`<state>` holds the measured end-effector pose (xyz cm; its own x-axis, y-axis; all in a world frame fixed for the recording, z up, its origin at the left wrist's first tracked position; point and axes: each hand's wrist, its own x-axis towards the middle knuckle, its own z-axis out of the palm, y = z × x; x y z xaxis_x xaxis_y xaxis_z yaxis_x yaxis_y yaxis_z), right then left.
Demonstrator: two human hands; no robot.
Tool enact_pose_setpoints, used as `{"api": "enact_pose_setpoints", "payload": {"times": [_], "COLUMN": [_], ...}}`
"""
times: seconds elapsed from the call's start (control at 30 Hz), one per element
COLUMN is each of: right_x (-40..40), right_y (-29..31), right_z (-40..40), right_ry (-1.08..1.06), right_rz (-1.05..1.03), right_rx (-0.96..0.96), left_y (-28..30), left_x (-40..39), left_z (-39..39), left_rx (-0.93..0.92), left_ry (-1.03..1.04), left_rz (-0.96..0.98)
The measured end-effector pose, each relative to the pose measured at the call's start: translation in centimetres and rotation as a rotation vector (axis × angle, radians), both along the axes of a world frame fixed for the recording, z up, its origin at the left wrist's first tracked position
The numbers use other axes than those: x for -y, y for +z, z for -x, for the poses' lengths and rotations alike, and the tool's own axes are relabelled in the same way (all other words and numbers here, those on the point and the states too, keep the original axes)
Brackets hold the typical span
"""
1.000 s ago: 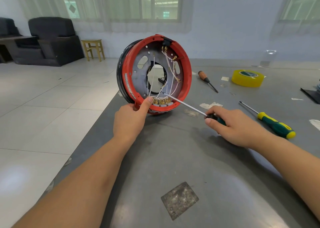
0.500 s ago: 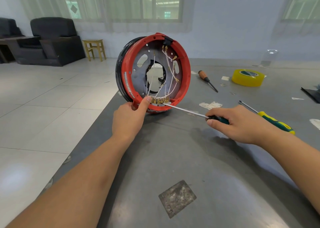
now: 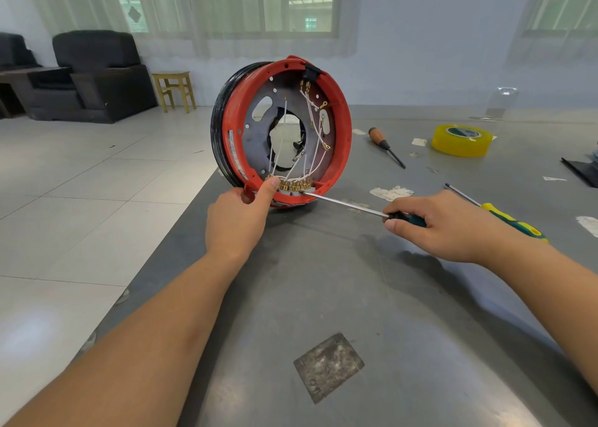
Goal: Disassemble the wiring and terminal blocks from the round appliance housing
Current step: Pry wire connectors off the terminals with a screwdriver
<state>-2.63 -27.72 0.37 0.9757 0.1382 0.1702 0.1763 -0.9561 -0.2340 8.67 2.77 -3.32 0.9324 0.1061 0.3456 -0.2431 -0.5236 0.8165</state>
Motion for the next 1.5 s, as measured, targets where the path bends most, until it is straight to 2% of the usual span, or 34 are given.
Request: {"api": "enact_pose_setpoints", "payload": {"times": [0.33,0.9,1.2,1.5], "right_x": [-0.7,-2.1,-2.7,-1.1], "right_y": [-0.2,-1.2,-1.5,-1.0], "right_z": [0.3,0.2,-0.1,0.4], "right_ry": [-0.027,-0.02,-0.035,-0.031], "right_rz": [0.02,-0.112,-0.177,-0.088], "right_rx": [-0.019,0.02,0.038,0.037], "left_y": [-0.1,-0.3,-0.1,0.0], "left_x": [-0.1,-0.6,-0.4,-0.4], "left_z": [0.0,-0.8,-0.5,-0.1], "left_rx": [-0.002,-0.05,-0.066,-0.069], "left_ry": [-0.015,0.001,0.015,0.012], "left_rz": [0.006,0.148,0.153,0.15]}}
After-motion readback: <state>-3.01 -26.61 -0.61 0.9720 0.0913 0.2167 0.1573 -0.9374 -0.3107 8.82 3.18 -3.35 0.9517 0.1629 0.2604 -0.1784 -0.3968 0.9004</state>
